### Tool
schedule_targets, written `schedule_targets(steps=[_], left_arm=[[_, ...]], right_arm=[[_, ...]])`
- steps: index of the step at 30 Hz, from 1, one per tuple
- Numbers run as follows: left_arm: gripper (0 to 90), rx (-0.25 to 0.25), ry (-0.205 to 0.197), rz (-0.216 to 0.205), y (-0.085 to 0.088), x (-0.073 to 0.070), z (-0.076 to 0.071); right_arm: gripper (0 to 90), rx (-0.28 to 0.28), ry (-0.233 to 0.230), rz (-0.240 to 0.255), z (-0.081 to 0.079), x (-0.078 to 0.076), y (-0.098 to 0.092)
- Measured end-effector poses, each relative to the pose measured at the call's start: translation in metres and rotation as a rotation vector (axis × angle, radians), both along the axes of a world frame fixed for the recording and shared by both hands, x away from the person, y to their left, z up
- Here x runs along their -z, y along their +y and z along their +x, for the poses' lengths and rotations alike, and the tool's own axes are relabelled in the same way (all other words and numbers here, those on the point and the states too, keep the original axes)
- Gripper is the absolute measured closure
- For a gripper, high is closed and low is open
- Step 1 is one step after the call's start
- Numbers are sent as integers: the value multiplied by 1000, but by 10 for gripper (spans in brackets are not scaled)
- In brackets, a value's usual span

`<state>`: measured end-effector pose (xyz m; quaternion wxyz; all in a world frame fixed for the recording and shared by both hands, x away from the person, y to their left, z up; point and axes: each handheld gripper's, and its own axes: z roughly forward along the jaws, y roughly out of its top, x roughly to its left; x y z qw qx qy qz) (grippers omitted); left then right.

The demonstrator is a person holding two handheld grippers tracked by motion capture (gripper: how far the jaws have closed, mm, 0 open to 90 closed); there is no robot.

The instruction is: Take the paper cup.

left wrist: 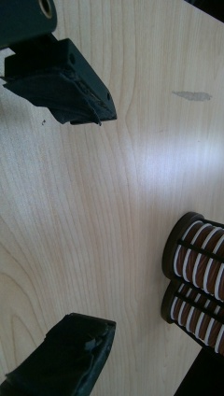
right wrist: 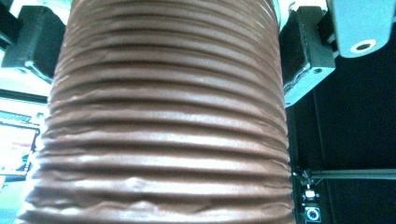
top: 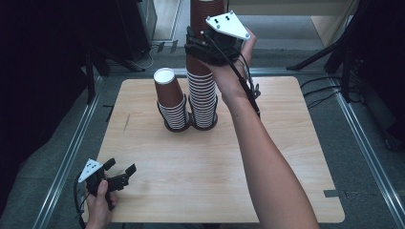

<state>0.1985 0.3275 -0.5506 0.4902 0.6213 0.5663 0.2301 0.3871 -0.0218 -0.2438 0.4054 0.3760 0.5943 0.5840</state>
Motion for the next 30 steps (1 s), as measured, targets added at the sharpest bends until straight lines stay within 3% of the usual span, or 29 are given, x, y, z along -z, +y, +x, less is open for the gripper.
schedule_targets(steps=[20,24,30], left_arm=[[22,-12,1,16,-2,0,0],[22,-12,-3,31,-4,-1,-1],[22,-2,-12,92,-11,-4,-1]], right_arm=[[119,22,7,-12,-17,18,-45],[119,22,6,-18,-21,22,-51],[119,11,11,-41,-30,34,-63]])
